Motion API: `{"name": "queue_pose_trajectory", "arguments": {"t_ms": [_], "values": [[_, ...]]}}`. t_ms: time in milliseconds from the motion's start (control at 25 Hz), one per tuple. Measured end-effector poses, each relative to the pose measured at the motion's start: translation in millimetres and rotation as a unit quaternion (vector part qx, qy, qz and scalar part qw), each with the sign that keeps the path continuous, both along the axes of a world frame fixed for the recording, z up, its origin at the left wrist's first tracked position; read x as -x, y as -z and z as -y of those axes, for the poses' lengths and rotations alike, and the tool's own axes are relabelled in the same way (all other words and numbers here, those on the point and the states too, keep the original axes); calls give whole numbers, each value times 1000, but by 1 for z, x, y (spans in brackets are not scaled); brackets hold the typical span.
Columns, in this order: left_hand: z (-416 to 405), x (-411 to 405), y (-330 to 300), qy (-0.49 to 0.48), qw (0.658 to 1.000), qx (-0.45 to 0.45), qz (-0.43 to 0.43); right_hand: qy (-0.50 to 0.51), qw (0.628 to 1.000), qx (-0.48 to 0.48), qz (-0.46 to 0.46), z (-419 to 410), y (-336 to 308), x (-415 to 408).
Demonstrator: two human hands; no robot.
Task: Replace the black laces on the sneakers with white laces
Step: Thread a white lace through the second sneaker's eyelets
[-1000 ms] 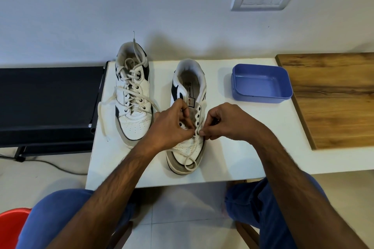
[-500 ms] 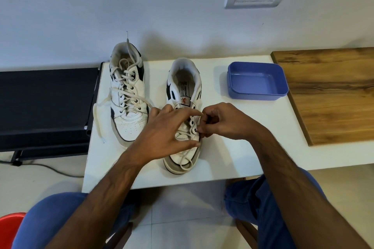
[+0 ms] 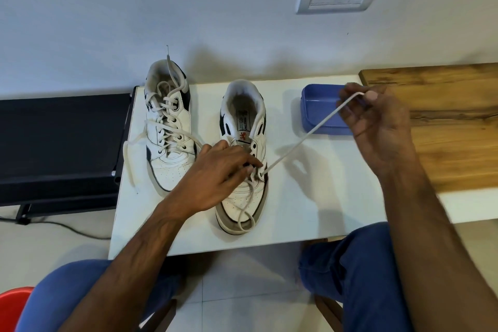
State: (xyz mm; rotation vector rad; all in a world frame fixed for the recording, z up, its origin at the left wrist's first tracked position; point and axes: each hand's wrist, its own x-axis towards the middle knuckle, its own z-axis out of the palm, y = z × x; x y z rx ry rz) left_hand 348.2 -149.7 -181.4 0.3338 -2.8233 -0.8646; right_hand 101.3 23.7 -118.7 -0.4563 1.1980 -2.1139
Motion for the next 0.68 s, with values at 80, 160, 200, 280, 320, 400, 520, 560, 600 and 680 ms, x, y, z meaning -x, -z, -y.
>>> {"name": "queue_pose_trajectory", "arguments": {"t_ms": [80, 160, 200, 280, 320, 400, 520, 560, 600, 680], "values": [[5, -1, 0, -2, 999, -6, -49, -75, 993, -27, 82, 15, -1, -20], [7, 0, -3, -50, 993, 21, -103, -169, 972, -163, 16, 27, -2, -38], [6, 2, -5, -88, 989, 39, -111, -212, 943, -249, -69, 31, 0, -45], [3, 6, -6, -143, 985, 35, -88, -293, 855, -372, -212, 36, 8, -57], [0, 8, -5, -151, 986, 8, -72, -327, 809, -408, -269, 38, 11, -62], [-1, 9, -2, -158, 985, -30, -59, -362, 721, -450, -384, 41, 18, -68], [2, 10, -3, -179, 983, 20, -46, -395, 661, -459, -444, 42, 27, -68], [2, 11, -4, -188, 981, 36, -36, -399, 668, -445, -443, 42, 30, -68], [2, 12, -5, -194, 980, 47, -26, -397, 684, -430, -435, 43, 33, -68], [-1, 15, -5, -193, 979, 60, -13, -393, 711, -406, -418, 42, 35, -66]]}}
